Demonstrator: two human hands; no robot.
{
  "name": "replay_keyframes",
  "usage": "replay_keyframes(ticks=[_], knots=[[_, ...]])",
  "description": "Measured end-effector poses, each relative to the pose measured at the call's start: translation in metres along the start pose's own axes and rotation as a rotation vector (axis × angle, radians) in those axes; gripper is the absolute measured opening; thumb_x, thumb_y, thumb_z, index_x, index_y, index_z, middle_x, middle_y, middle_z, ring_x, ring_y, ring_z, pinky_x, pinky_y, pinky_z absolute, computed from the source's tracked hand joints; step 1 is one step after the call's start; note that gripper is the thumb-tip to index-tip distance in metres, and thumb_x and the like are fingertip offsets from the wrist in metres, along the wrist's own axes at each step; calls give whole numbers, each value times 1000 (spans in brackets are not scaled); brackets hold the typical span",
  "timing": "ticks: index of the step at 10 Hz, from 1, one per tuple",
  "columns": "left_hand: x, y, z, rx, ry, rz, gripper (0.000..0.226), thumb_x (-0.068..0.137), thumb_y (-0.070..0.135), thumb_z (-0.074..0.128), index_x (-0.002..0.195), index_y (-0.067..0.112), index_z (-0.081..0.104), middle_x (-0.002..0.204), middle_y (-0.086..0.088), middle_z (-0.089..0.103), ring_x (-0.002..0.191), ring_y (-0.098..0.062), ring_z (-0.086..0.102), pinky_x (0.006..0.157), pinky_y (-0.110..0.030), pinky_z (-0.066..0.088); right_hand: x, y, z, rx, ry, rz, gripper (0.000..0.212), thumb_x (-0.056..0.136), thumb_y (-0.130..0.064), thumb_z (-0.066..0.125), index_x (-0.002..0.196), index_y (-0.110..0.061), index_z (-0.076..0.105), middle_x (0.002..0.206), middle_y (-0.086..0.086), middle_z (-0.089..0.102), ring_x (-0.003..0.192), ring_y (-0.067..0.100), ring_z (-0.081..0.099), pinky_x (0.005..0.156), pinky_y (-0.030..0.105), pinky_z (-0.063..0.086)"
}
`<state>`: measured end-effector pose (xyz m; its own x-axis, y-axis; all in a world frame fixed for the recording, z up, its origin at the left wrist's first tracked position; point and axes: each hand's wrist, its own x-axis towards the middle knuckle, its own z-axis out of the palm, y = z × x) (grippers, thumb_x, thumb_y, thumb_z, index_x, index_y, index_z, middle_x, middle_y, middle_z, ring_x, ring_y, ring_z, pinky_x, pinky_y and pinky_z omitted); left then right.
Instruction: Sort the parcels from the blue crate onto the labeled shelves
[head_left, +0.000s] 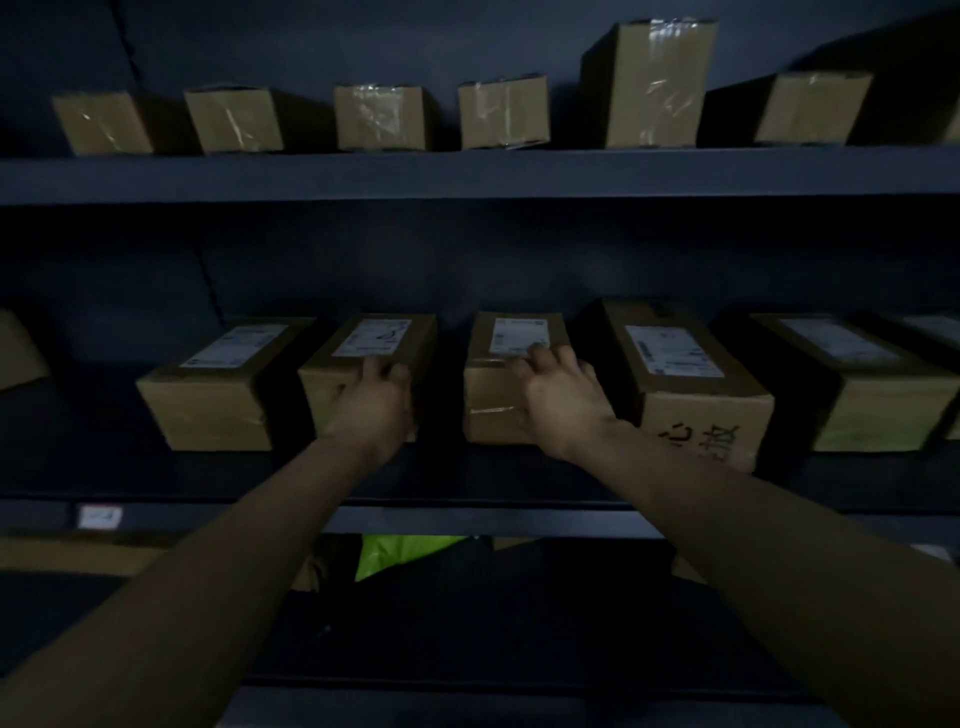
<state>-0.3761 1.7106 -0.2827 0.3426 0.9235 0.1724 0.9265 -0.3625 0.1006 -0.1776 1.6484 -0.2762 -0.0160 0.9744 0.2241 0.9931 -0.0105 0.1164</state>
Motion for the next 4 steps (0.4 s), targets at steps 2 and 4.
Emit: replay_keyframes(ticks=[2,4], knots=[[10,-31,8,3,-30,23,74,92,21,54,152,21,11,147,-15,19,125,-40,39,98,-48,42,12,-16,10,38,-90,107,76,88,-28,60,150,-15,19,149,15,27,134,37,25,112,52,24],[4,-27,6,-12,-6,69,75,89,23,58,150,16,14,141,-17,25,122,-39,41,100,-48,40,1,-26,-1,26,-24,75,76,88,-33,60,150,-15,20,148,13,29,134,35,26,110,54,27]])
